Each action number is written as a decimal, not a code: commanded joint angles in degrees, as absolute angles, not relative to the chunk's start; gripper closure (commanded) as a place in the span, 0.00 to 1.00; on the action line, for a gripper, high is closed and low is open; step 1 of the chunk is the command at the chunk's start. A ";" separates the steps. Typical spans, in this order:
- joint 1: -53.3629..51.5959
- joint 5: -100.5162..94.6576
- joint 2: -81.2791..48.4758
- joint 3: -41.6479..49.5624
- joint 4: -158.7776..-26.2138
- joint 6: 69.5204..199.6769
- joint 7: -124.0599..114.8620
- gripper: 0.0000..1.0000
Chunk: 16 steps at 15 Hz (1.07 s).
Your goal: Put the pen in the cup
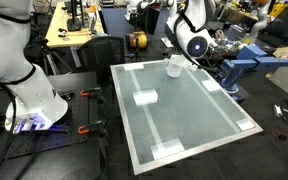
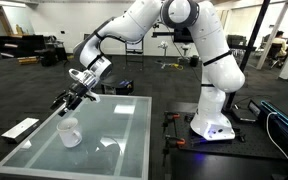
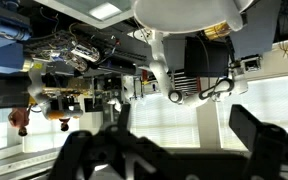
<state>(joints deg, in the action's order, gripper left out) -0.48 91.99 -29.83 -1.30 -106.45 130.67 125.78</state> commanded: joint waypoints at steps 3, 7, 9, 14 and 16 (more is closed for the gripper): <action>-0.97 94.33 -21.06 -0.56 -114.25 132.50 131.53 0.00; -0.61 93.79 -15.70 0.20 -119.06 131.95 132.82 0.00; -0.26 93.12 -12.93 0.77 -121.65 131.35 133.54 0.00; -0.26 92.43 -13.47 1.07 -120.98 130.83 132.26 0.00; -0.25 92.43 -13.17 1.07 -121.33 130.83 132.26 0.00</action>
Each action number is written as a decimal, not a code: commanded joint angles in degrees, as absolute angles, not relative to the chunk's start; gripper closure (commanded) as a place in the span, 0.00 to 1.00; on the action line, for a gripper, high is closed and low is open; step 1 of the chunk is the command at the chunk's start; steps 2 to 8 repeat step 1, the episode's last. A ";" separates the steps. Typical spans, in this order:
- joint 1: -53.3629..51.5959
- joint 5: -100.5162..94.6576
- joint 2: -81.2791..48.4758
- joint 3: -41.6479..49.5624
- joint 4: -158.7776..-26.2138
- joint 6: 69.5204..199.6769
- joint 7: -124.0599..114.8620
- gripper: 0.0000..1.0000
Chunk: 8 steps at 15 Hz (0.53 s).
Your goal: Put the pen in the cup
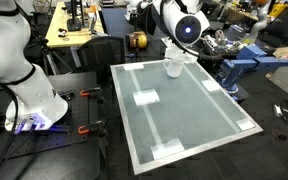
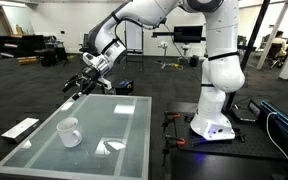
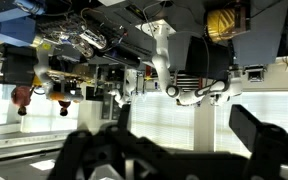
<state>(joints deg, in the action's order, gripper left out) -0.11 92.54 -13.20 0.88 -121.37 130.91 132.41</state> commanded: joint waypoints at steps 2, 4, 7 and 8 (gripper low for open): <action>-0.25 92.43 -13.17 1.07 -121.38 130.83 132.26 0.00; -0.25 92.43 -13.17 1.07 -121.38 130.83 132.26 0.00; -0.25 92.43 -13.17 1.07 -121.38 130.83 132.26 0.00; -0.25 92.43 -13.17 1.07 -121.38 130.83 132.26 0.00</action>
